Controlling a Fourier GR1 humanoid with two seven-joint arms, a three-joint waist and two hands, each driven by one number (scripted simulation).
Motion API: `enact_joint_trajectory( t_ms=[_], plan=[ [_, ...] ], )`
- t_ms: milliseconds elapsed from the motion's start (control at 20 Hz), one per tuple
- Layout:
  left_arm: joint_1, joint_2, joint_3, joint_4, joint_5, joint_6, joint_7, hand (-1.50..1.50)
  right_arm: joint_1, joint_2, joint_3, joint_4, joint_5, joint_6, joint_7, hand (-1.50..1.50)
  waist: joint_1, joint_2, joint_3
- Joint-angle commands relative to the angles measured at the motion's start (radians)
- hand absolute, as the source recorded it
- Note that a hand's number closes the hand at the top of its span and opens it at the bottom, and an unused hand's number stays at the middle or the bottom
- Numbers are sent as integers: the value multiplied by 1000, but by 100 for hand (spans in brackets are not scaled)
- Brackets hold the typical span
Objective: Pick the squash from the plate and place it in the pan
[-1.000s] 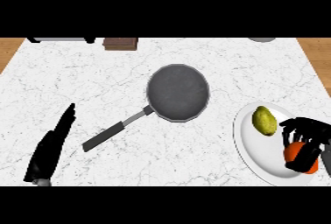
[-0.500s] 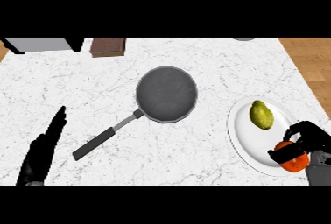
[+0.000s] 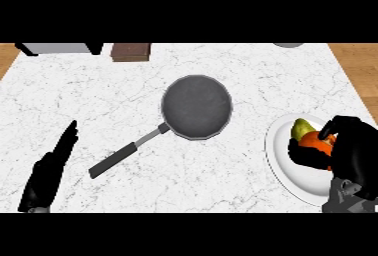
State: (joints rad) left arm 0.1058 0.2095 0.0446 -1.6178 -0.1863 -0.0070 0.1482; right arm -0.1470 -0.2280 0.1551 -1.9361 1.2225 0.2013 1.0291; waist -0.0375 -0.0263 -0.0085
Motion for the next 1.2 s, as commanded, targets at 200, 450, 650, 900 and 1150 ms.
enact_joint_trajectory(
  t_ms=[200,450,650,900,1150],
  plan=[
    [-18,-17,-38,-27,-24,-6,-6,0,-167,222,278,-69,349,67,278,150,45,24,7],
    [-46,-20,-29,6,-4,-25,-5,0,-370,226,189,232,212,-141,287,150,64,30,9],
    [-46,-43,-60,-15,-33,-6,9,0,-444,227,87,395,114,-257,220,150,67,33,9],
    [-69,-66,-82,9,-51,7,-9,0,-576,228,3,675,12,-432,162,150,94,44,9],
    [-91,-55,-59,38,-36,-7,-2,0,-660,228,-65,985,-73,-518,48,150,90,44,9]
  ],
)
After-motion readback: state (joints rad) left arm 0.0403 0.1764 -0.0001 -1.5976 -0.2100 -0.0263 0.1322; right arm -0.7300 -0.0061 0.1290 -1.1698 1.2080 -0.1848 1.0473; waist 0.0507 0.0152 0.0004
